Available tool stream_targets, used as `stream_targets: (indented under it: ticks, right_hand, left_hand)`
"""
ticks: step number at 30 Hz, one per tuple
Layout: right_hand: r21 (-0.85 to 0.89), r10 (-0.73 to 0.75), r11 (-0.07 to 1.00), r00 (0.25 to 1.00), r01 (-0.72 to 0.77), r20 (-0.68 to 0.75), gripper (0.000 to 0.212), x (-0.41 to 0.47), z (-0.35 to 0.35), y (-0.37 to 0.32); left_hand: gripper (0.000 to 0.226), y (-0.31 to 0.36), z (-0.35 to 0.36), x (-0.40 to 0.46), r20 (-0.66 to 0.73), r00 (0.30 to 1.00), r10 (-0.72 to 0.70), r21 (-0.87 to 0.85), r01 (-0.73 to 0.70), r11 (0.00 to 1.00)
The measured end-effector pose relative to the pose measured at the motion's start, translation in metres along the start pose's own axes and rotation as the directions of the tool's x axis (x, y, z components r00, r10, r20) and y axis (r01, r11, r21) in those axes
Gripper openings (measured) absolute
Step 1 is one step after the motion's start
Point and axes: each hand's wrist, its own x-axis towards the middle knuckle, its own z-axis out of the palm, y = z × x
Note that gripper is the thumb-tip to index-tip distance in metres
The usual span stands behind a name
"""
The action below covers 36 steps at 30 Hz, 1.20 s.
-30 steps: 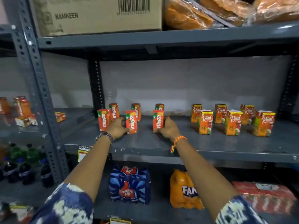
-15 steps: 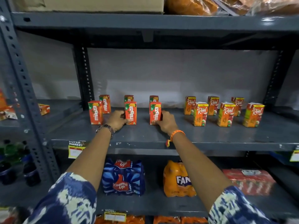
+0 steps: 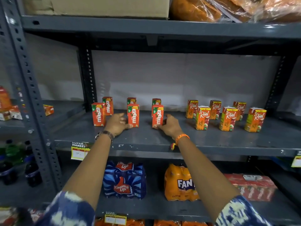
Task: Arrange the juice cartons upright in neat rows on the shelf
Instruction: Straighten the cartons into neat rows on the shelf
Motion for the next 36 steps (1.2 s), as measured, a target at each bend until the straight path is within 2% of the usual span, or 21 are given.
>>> stream_targets:
  ticks: [2,4,6,7,9,12,15,20,27,36]
  right_hand:
    - [-0.057,0.008,0.998,1.000,-0.007,0.017,0.088,-0.014,-0.007,0.003]
    - [-0.269,-0.060,0.962,0.997,0.042,-0.059,0.079,-0.036,-0.008,0.012]
    - [-0.504,-0.246,0.856,0.947,0.113,-0.206,0.057,-0.064,-0.004,0.026]
    - [-0.598,-0.341,0.791,0.905,0.130,-0.254,0.055,-0.077,0.000,0.033]
    - [-0.695,-0.469,0.701,0.837,0.160,-0.282,0.059,-0.093,0.008,0.047]
    - [-0.718,-0.564,0.668,0.762,0.196,-0.317,0.053,-0.097,0.015,0.066]
    - [-0.728,-0.600,0.659,0.714,0.187,-0.360,0.049,-0.090,0.021,0.074]
    - [-0.734,-0.651,0.650,0.642,0.197,-0.405,0.046,-0.085,0.024,0.078]
    - [-0.734,-0.661,0.651,0.620,0.194,-0.423,0.046,-0.085,0.025,0.079]
    - [-0.723,-0.644,0.662,0.642,0.195,-0.416,0.047,-0.086,0.025,0.077]
  left_hand:
    - [0.060,-0.003,-0.006,-0.014,-0.203,0.979,-0.012,-0.060,0.000,0.998]
    - [0.044,-0.005,-0.013,-0.027,-0.459,0.889,0.007,-0.001,-0.009,1.000]
    - [0.056,-0.005,-0.018,-0.031,-0.637,0.771,0.020,0.074,0.035,0.997]
    - [0.066,-0.004,-0.022,-0.030,-0.671,0.741,0.000,0.073,0.066,0.995]
    - [0.083,-0.004,-0.029,-0.024,-0.659,0.749,-0.068,0.050,0.134,0.990]
    - [0.092,-0.009,-0.036,-0.010,-0.578,0.806,-0.130,0.075,0.211,0.975]
    - [0.090,-0.015,-0.037,-0.001,-0.530,0.836,-0.141,0.114,0.235,0.965]
    - [0.075,-0.017,-0.036,0.004,-0.557,0.820,-0.129,0.168,0.263,0.950]
    - [0.069,-0.016,-0.036,0.008,-0.580,0.796,-0.173,0.167,0.324,0.931]
    - [0.071,-0.016,-0.035,0.008,-0.599,0.781,-0.175,0.156,0.328,0.932]
